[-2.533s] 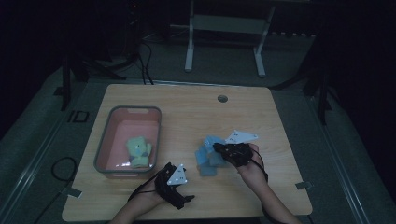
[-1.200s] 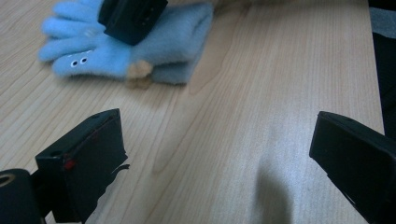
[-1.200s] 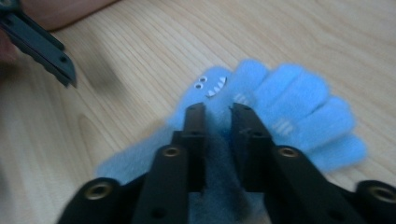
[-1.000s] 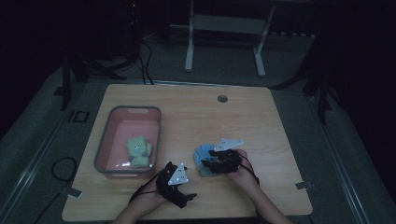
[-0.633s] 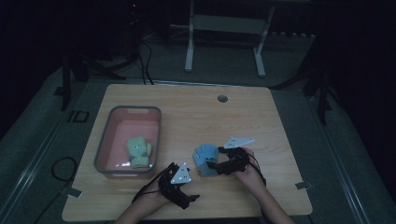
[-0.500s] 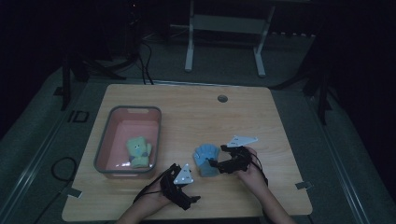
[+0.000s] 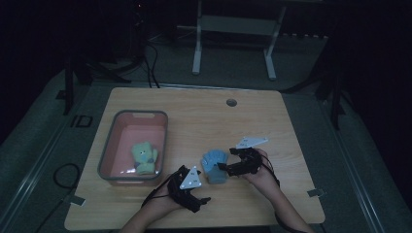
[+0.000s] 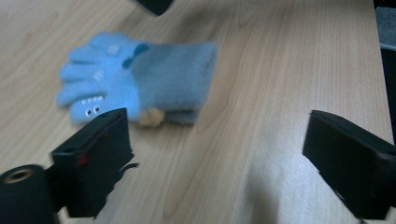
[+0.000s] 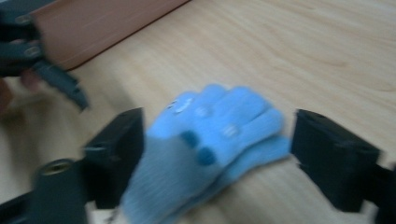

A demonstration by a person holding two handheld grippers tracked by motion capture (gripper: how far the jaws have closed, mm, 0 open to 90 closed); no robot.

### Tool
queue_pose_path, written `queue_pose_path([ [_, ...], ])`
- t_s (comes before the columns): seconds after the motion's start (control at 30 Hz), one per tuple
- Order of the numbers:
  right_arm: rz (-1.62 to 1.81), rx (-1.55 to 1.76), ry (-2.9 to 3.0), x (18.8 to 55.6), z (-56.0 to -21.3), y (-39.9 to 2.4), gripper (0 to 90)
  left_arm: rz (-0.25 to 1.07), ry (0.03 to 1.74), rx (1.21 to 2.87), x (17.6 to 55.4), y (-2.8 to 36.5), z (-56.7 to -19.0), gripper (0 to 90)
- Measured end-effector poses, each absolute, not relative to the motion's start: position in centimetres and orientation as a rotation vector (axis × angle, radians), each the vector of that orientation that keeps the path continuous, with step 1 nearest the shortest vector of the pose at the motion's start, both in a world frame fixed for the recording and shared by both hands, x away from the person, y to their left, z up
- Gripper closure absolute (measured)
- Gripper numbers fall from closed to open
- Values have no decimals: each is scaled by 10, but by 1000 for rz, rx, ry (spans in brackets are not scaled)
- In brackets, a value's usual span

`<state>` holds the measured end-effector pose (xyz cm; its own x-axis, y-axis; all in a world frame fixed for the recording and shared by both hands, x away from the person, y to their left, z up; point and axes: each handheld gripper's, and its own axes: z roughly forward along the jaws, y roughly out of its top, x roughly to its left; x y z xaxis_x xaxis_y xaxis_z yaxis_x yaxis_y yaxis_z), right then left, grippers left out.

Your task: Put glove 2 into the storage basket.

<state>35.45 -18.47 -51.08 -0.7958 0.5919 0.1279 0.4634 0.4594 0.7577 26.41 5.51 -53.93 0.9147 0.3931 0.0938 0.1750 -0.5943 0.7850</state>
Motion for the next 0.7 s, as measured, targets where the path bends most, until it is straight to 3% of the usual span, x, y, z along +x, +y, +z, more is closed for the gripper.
queue_pose_path([
  [0.07, 1253, 948, 2541, 363, -511, -183, 309, 341, 366, 2225, 268, 49, -538, 152],
  [0.17, 1248, 959, 2552, 371, -514, -177, 348, 349, 321, 2235, 272, 42, -539, 177],
  [0.57, 1172, 1030, 2579, 391, -538, -164, 332, 382, 211, 2299, 292, 18, -545, 306],
  [0.7, 1131, 1024, 2586, 394, -544, -164, 426, 397, 189, 2334, 296, 9, -551, 383],
])
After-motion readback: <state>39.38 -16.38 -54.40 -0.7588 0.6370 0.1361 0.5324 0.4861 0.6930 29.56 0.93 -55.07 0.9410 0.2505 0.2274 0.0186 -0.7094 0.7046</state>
